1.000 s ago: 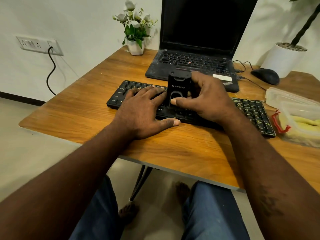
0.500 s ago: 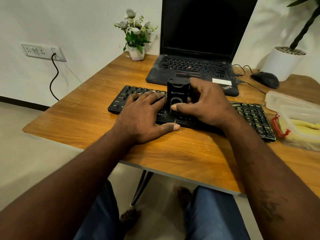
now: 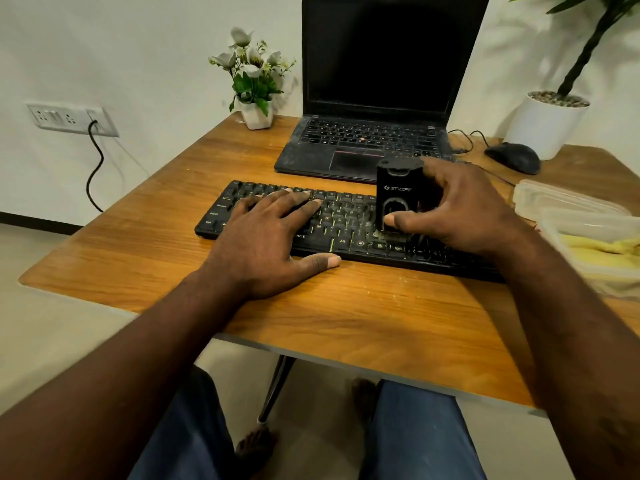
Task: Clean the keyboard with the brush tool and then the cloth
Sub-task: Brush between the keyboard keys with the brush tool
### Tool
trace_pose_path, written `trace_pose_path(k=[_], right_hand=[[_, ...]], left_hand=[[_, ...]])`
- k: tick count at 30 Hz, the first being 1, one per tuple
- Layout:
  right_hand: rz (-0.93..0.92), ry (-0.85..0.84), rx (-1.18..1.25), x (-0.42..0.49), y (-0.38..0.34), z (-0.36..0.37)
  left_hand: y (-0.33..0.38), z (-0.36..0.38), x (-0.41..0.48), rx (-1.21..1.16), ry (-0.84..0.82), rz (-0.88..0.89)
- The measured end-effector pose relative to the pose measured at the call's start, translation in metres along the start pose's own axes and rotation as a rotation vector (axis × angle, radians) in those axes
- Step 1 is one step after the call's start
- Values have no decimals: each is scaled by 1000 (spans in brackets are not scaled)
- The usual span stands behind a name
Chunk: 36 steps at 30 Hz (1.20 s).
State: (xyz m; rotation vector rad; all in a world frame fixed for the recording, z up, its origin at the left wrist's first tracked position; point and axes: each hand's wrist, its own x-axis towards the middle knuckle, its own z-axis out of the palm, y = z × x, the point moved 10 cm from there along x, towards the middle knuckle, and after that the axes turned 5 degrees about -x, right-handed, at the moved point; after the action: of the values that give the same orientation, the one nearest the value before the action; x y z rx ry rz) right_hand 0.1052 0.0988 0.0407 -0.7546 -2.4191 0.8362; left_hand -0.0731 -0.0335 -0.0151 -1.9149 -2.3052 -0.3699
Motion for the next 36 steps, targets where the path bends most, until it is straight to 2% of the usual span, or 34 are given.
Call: trace_pose_path(k=[6, 12, 14, 18, 23, 27, 32, 36], right_hand=[[-141, -59, -32, 9, -33, 29], [-79, -114, 6, 4, -11, 6], [-101, -92, 15, 7, -17, 16], [-193, -193, 6, 10, -33, 41], [-136, 3, -39, 14, -16, 17], [-169, -186, 14, 7, -23, 37], [-75, -12, -19, 13, -8, 13], [-40, -16, -12, 9, 2, 2]], left_hand=[[41, -2, 10, 39, 20, 137], [38, 3, 12, 43, 8, 87], [38, 3, 12, 44, 12, 85], [40, 1, 11, 34, 31, 99], [37, 0, 11, 46, 34, 80], [40, 0, 12, 38, 37, 97], [38, 2, 9, 53, 30, 79], [39, 1, 11, 56, 33, 80]])
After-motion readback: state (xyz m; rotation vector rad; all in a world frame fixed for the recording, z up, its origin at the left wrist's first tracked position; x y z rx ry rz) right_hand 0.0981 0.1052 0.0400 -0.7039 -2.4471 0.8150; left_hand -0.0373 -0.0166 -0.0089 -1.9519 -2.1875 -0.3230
